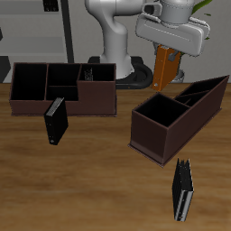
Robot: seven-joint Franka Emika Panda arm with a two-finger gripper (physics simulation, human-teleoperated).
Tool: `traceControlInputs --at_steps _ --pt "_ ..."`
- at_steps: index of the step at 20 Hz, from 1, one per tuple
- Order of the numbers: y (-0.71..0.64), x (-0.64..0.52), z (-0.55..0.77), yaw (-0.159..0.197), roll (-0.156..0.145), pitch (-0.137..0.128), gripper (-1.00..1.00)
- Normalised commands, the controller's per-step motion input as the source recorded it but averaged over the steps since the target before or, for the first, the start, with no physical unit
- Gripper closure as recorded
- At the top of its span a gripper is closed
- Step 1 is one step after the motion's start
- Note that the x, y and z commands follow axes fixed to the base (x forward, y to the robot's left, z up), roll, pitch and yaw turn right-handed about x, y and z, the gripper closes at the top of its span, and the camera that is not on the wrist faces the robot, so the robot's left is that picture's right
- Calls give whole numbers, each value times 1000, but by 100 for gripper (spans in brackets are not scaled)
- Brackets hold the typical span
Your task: Place the right striped book into the back desk caddy's right compartment and place the orange book into the left desk caddy's right compartment and place the black book into the left desk caddy's left compartment
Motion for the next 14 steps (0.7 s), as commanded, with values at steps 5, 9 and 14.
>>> traceControlInputs --at_steps 5,9,14 --pt "160 140 -20 17 59 -60 100" --pt "-32 205 -66 -26 30 -53 100" --pt "-122 262 -206 -45 -4 17 100"
